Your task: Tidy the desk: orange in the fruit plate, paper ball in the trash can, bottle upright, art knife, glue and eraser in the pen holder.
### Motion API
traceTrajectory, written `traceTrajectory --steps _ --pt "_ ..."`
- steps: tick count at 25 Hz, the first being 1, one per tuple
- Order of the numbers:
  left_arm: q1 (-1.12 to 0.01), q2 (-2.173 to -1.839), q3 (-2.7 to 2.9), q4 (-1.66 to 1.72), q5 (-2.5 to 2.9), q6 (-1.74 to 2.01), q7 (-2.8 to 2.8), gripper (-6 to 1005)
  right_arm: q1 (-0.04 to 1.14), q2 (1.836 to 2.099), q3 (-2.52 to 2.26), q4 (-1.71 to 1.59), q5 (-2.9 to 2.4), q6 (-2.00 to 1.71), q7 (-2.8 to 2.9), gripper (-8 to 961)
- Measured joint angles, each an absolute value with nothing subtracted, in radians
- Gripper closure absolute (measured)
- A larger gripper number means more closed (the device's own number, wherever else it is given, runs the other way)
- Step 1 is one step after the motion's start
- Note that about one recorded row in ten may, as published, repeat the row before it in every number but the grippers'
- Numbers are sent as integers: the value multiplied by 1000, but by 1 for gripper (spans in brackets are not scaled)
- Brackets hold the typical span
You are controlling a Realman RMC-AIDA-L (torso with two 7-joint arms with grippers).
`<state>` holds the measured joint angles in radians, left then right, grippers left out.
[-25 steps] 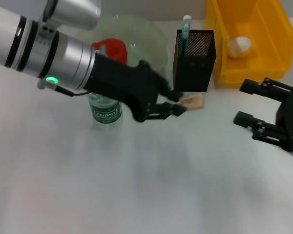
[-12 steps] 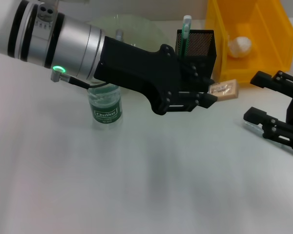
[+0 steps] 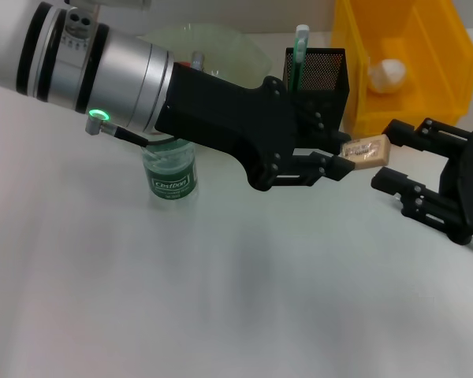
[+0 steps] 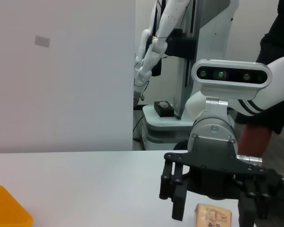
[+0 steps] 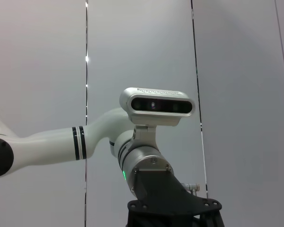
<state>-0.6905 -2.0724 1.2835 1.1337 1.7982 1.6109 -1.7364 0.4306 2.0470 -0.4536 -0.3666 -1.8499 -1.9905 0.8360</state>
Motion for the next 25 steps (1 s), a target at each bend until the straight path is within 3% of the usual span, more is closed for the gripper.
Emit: traceTrajectory --steps 5,25 --pt "-690 -2072 1286 1131 1802 1612 -1736 765 432 2050 -454 -367 -1851 -1987 836 411" --pt "-690 -2072 1292 1134 1804 1617 -1736 768 445 2051 -494 -367 -1855 -1972 838 576"
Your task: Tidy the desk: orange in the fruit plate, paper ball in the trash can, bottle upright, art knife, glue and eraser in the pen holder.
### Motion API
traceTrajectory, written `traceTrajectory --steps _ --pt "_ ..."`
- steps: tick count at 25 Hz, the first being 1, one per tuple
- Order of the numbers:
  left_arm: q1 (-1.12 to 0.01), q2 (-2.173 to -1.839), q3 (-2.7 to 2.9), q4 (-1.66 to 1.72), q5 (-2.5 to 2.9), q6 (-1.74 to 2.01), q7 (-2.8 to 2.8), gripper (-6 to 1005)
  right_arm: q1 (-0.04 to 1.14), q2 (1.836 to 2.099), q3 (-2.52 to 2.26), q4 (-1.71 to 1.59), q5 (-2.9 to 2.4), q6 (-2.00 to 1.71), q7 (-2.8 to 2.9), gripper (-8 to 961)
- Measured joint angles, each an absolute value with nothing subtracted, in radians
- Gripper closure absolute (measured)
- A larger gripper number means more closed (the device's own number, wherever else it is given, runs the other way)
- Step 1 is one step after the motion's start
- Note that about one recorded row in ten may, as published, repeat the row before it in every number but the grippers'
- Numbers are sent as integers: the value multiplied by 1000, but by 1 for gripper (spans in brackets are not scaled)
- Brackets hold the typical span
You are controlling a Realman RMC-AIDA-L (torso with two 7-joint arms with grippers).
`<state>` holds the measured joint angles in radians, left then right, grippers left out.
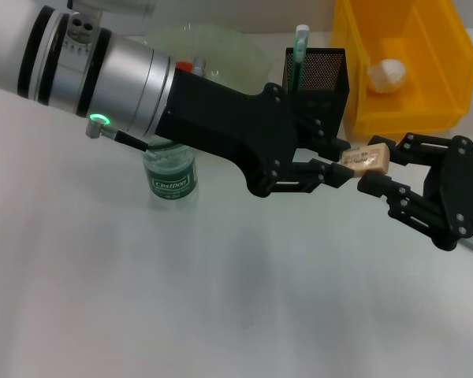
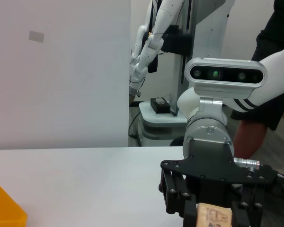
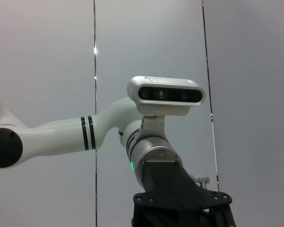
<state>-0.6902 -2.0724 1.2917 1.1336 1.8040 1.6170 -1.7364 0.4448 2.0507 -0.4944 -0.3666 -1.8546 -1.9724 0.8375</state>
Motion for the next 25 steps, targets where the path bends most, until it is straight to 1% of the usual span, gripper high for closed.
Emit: traceTrajectory --steps 5,10,25 --pt "-689 -2072 1292 1134 1804 1618 -1736 769 445 2051 -495 -367 -1855 -1972 838 605" --pt "-685 -2072 1292 1134 1802 1620 -1737 770 442 2051 -496 -367 -1855 -1973 835 674" --pt "-682 -2071 1312 1138 1805 1619 -1737 774 437 2057 -495 -367 -1855 -1979 824 686"
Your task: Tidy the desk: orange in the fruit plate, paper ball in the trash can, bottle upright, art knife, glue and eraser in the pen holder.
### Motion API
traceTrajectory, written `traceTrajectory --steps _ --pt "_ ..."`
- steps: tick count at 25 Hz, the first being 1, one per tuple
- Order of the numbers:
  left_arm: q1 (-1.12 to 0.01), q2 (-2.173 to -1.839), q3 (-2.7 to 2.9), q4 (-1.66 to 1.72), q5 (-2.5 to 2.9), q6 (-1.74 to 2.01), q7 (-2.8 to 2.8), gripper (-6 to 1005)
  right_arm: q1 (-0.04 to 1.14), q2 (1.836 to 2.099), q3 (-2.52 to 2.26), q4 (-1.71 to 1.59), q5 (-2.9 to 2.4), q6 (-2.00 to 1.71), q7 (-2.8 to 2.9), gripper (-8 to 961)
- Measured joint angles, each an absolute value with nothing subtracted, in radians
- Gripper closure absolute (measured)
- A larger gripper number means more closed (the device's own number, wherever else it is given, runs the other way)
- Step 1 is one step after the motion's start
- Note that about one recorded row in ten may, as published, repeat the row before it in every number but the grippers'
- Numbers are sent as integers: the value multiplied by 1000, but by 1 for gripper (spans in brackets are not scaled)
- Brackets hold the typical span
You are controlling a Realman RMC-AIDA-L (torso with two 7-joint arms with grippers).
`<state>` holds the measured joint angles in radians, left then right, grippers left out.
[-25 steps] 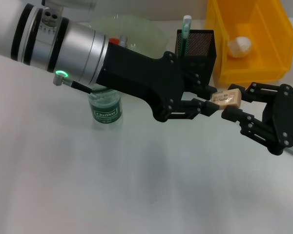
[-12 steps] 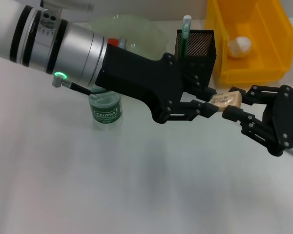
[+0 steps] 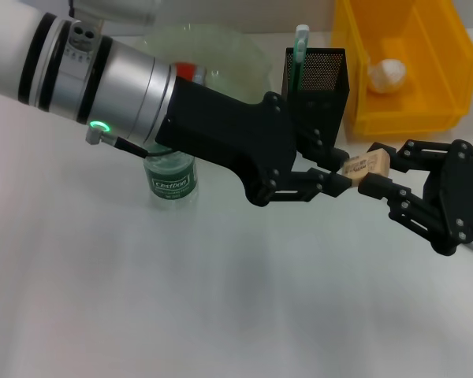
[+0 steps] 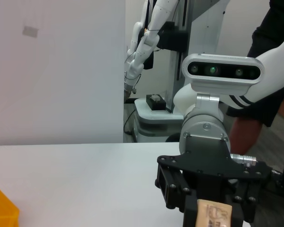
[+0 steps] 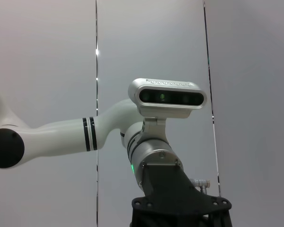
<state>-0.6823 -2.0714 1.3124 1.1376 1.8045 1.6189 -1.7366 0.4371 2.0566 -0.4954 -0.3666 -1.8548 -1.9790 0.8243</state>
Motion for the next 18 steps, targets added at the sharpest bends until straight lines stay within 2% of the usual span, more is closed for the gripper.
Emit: traceTrajectory --steps 8,13,18 --pt "-679 -2072 1303 1137 1800 1610 -1737 780 437 2058 -495 -368 -1853 -1979 823 687" --pt "-673 -2072 1286 1132 1799 1599 -1737 665 436 2059 -495 -368 -1852 -1980 823 688" --pt "-659 -2070 1243 1129 1796 1593 -1736 484 430 2060 -494 -369 -1850 -1988 822 689"
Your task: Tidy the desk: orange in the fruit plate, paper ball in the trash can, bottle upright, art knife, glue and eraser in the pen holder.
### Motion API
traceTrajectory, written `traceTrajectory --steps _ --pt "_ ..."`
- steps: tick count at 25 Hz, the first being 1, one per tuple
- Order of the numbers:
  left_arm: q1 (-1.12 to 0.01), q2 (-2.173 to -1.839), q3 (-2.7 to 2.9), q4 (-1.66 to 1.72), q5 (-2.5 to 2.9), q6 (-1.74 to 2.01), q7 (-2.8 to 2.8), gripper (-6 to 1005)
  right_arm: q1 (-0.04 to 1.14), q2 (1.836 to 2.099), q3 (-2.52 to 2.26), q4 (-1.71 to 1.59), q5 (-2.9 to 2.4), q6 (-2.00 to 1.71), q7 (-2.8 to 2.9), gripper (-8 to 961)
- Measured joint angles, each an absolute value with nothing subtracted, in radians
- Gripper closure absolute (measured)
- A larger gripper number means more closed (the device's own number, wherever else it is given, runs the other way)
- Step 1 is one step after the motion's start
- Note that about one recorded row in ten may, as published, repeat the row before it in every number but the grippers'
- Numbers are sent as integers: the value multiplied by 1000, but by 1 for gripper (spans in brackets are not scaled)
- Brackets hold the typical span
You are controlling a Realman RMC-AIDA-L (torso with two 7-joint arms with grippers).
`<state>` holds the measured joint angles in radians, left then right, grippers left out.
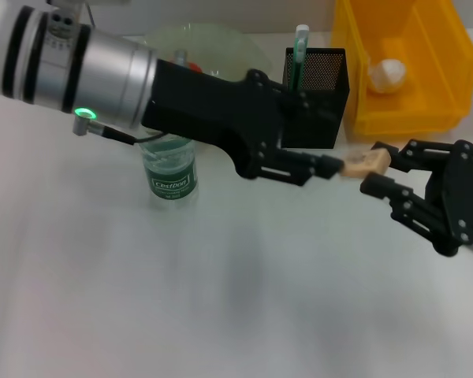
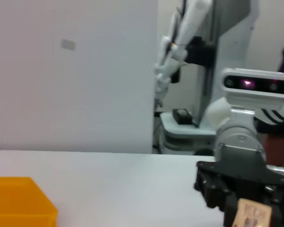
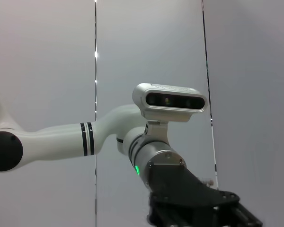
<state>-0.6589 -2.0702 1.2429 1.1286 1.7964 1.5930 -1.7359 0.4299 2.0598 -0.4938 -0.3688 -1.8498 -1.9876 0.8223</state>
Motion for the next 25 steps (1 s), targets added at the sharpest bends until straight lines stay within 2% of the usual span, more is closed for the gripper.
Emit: traceTrajectory --steps 1,5,7,10,12,20,25 --pt "-655 -2070 1237 1128 1796 1593 -1735 448 428 2058 -492 -369 -1850 -1992 822 689" --pt "-606 -2068 1200 1124 1796 1602 -1712 430 419 2040 -454 -372 -1846 -2020 833 690" --pt "-582 -2068 1190 1122 1796 1605 -1694 421 417 2021 -402 -378 -1845 -2030 865 690" --pt "-582 -2068 1190 1122 1796 1605 -1694 407 418 2012 -379 -383 -1844 -2030 886 690" --pt "-506 -2067 1181 1098 1775 1620 -1641 398 427 2005 -352 -386 -1843 -2029 915 691" --pt "-451 -2066 1169 985 1755 1725 -1534 406 537 2006 -337 -627 -1853 -1869 1289 692" --pt "-450 -2065 1169 921 1755 1733 -1490 406 610 1988 -490 -886 -1923 -1730 1636 687"
